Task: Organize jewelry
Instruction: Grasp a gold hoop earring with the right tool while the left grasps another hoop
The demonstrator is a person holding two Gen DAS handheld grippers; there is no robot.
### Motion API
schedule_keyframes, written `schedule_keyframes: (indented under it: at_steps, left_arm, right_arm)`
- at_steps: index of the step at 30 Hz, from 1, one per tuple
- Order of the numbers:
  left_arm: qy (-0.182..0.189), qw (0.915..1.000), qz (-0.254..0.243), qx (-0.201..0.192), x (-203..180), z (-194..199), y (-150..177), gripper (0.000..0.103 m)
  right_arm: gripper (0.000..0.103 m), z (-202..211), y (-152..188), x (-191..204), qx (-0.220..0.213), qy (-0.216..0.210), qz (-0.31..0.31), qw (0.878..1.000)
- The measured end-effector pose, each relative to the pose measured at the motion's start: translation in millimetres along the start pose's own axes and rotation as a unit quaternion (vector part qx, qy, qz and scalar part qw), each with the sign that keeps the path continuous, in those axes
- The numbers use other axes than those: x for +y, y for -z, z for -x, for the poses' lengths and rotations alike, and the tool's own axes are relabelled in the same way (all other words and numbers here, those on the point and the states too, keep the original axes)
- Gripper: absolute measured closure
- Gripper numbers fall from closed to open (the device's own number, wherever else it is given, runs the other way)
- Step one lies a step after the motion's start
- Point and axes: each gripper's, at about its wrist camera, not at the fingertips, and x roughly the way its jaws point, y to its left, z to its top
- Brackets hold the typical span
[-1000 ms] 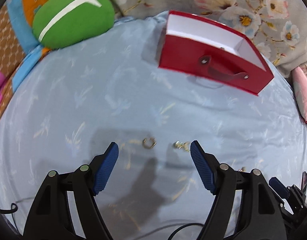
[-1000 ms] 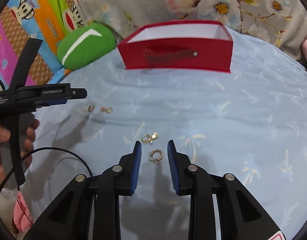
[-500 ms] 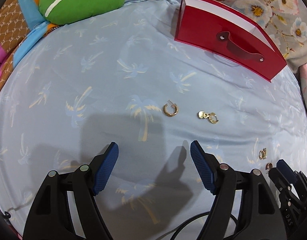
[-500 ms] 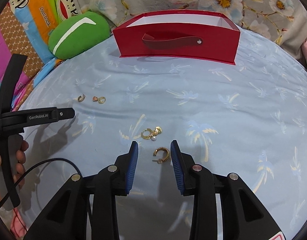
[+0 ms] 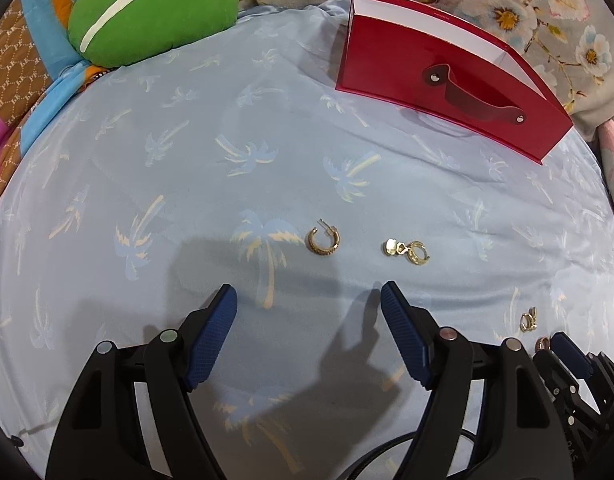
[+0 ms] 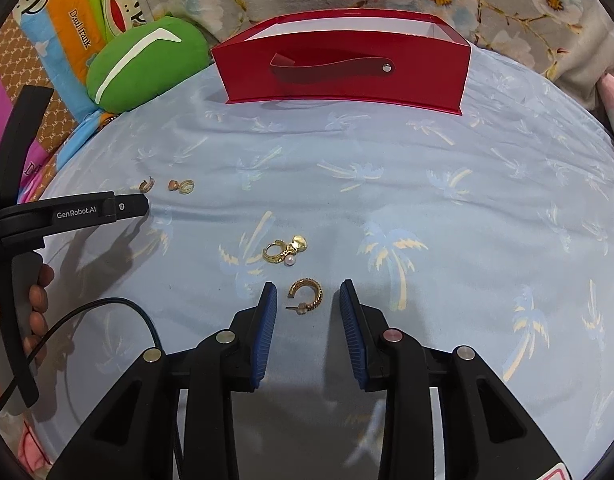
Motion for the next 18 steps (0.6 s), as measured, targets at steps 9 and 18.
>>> schedule_keyframes:
  at_steps: [9,18]
  left_arm:
    - [-0.006,0.9998,0.000,-0.018,1,-8,-12,0.032]
    - [-0.014,0.9994,-0.010,-0.030,2,-11,-18,0.062]
  right_arm:
    - [0.087,0,-1,-5,0.001,-0.001,-0.011,1.000]
    - [0.087,1,-4,-12,0.000,-0.006,-0.022,1.000]
